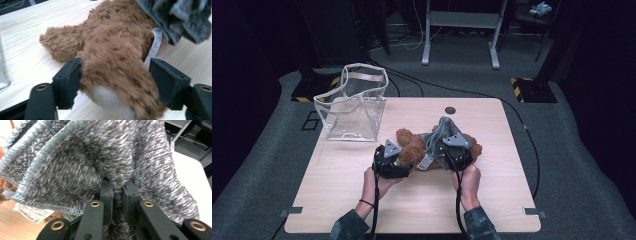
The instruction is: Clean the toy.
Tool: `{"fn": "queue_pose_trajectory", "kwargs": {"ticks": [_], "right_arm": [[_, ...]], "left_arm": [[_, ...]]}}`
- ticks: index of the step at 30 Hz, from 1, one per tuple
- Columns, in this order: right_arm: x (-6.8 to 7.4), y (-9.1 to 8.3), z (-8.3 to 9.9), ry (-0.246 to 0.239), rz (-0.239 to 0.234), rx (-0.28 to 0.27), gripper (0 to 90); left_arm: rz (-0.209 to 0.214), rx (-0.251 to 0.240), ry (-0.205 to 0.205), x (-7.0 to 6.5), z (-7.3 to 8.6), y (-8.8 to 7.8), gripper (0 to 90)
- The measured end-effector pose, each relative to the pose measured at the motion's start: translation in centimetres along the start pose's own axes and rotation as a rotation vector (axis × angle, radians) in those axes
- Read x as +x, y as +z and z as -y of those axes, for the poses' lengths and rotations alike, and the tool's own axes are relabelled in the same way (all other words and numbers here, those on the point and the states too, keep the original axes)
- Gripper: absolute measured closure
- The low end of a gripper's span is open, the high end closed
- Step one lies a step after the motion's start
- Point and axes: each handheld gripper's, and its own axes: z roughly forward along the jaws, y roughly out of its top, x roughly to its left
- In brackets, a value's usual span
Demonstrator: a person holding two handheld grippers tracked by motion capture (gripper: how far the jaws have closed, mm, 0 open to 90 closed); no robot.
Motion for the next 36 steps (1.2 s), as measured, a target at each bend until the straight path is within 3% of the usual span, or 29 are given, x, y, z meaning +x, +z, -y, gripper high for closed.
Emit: {"fn": "queue_pose_trajectory", "kwargs": {"ticks": [2, 3, 4, 5, 6, 8, 10, 14, 15, 16, 17, 20, 25, 28, 30, 32, 34, 36], "right_arm": [[0.0, 0.1, 0.1, 0.020, 0.001, 0.009, 80.8], [-0.1, 0.2, 0.2, 0.023, 0.000, 0.008, 80.8], [-0.1, 0.2, 0.2, 0.023, 0.000, 0.008, 80.8], [0.0, 0.1, 0.2, 0.022, -0.004, 0.005, 80.7], [0.0, 0.1, 0.2, 0.022, -0.004, 0.005, 80.7], [0.0, -0.3, 0.2, 0.030, -0.018, -0.007, 80.6], [0.5, -1.1, 0.3, 0.040, -0.049, -0.032, 80.6], [2.5, -2.8, 0.5, 0.007, -0.113, -0.083, 80.8], [3.9, -3.1, 0.6, -0.007, -0.159, -0.086, 80.8], [3.9, -3.1, 0.6, -0.007, -0.159, -0.086, 80.8], [5.0, -2.5, 0.5, -0.034, -0.179, -0.078, 80.7], [5.6, -1.4, 0.4, -0.040, -0.203, -0.062, 80.5], [6.6, 1.5, 0.4, -0.038, -0.218, -0.012, 80.7], [6.6, 1.5, 0.3, -0.039, -0.219, -0.015, 80.7], [6.8, 0.7, 0.1, -0.037, -0.250, -0.055, 80.7], [7.1, 0.1, -0.2, -0.067, -0.272, -0.087, 80.6], [7.5, 0.4, -0.2, -0.096, -0.274, -0.071, 80.8], [7.2, 1.6, 0.1, -0.060, -0.278, -0.022, 81.0]], "left_arm": [[-0.005, 0.015, 0.004, 0.0, 0.5, 0.3, 25.7], [0.000, 0.019, 0.001, 0.1, 0.6, 0.5, 36.5], [0.008, 0.022, 0.004, 0.2, 0.8, 0.6, 36.5], [0.019, 0.021, 0.000, 0.4, 0.9, 0.6, 50.2], [0.034, 0.012, -0.015, 0.6, 0.9, 0.7, 50.2], [0.059, 0.019, -0.020, 1.1, 0.6, 0.8, 59.7], [0.083, 0.007, -0.054, 1.5, 0.2, 0.7, 65.1], [0.131, -0.014, -0.116, 2.5, -0.8, 0.4, 67.7], [0.148, -0.021, -0.142, 2.7, -1.1, 0.3, 67.8], [0.168, -0.027, -0.165, 2.9, -1.4, 0.3, 67.8], [0.171, -0.031, -0.170, 3.0, -1.6, 0.2, 67.7], [0.202, -0.050, -0.211, 3.4, -2.2, -0.2, 67.8], [0.203, -0.055, -0.219, 3.9, -2.8, -0.3, 70.2], [0.203, -0.060, -0.217, 3.9, -2.9, -0.3, 70.7], [0.199, -0.063, -0.211, 3.8, -3.0, -0.3, 70.8], [0.196, -0.064, -0.213, 3.7, -3.1, -0.4, 71.3], [0.187, -0.066, -0.208, 3.7, -3.1, -0.4, 71.8], [0.185, -0.067, -0.204, 3.9, -3.1, -0.4, 72.2]]}}
